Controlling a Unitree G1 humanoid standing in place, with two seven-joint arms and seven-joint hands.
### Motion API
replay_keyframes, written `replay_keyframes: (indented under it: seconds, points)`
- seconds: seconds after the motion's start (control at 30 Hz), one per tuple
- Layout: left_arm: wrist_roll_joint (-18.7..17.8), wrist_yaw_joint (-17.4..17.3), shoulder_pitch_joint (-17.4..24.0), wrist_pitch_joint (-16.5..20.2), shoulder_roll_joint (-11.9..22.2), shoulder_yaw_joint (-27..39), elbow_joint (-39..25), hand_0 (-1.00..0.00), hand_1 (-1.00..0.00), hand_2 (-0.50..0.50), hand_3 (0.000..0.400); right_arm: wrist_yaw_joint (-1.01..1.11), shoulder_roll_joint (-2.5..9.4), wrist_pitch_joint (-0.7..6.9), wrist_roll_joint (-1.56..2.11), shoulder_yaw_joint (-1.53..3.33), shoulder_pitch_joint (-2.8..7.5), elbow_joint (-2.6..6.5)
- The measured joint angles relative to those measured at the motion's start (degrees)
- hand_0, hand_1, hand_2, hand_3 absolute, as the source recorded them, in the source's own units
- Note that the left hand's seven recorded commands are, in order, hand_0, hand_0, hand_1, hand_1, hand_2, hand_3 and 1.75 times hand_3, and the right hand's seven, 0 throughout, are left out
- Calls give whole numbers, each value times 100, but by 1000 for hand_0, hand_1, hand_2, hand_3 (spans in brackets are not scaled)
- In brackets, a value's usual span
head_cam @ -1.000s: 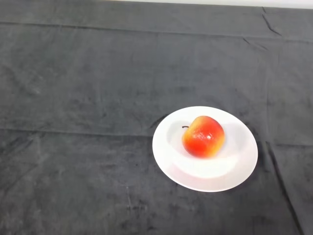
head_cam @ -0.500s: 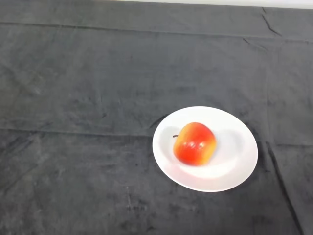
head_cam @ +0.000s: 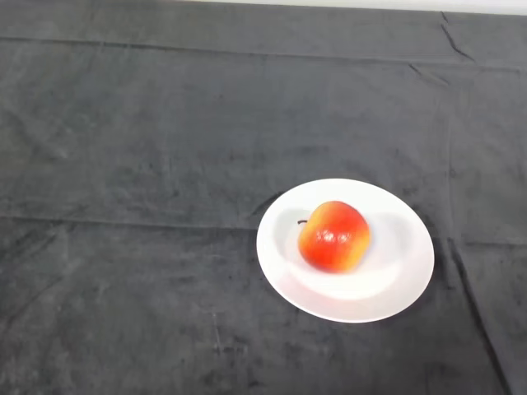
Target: Move the apple to the plate
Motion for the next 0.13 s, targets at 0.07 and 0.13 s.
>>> replay_keyframes:
  seconds: [0.07, 0.13]
  points:
    - [24, -22, 0, 0, -6, 5, 0, 0, 0, 0, 0, 0, 0, 0, 0, 0, 0, 0]
    - [50, -44, -2, -1, -13, 14, 0, 0, 0, 0, 0, 0, 0, 0, 0, 0, 0, 0]
